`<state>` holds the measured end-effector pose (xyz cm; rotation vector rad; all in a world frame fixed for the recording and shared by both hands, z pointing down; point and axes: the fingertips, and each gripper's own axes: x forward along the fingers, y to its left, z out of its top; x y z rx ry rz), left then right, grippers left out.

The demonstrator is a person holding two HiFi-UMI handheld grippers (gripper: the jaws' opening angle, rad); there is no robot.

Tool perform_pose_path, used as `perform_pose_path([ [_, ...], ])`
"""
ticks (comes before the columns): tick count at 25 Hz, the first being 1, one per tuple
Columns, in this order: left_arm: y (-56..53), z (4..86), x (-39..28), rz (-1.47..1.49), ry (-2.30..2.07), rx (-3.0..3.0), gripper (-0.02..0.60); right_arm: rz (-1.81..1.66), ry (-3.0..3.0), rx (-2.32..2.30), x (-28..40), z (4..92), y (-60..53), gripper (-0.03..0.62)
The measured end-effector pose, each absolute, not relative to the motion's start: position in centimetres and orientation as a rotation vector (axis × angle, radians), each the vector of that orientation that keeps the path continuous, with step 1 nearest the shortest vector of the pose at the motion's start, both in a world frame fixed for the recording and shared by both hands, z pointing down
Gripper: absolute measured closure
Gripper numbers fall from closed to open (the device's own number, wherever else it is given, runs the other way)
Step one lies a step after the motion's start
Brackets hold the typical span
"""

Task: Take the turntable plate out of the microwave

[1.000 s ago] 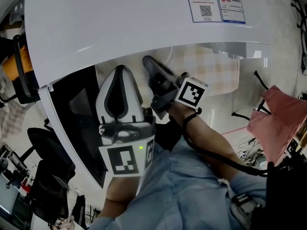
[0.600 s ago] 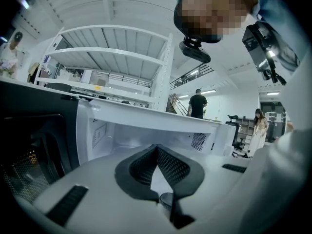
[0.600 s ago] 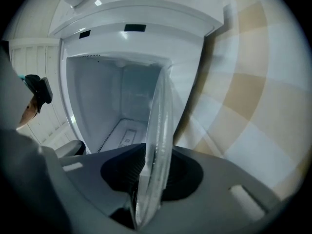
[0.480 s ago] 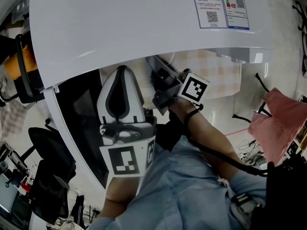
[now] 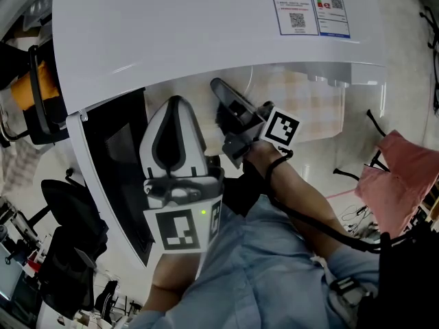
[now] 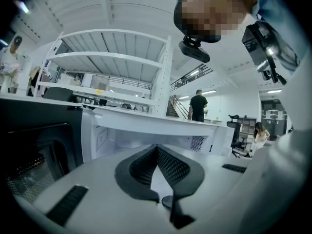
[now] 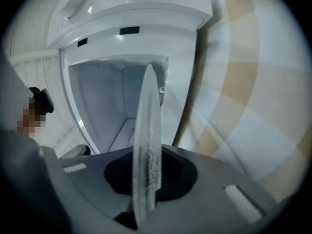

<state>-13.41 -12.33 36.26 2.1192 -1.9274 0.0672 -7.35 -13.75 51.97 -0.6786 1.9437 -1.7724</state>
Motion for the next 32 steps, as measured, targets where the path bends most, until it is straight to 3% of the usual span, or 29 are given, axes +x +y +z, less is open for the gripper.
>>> perform_pose_path([
  [17,-6.8,33.4,-11.0,0.012,-2.029,2.113,0.574,-1.779,2.014,-0.58,-4.6,48.5,-8.3,0.568],
  [32,-1.1,25.7,-8.7,-0.062,-2.127,2.124,0.574,-1.799,2.079,-0.451,-2.2,39.1,-1.3,0.568],
])
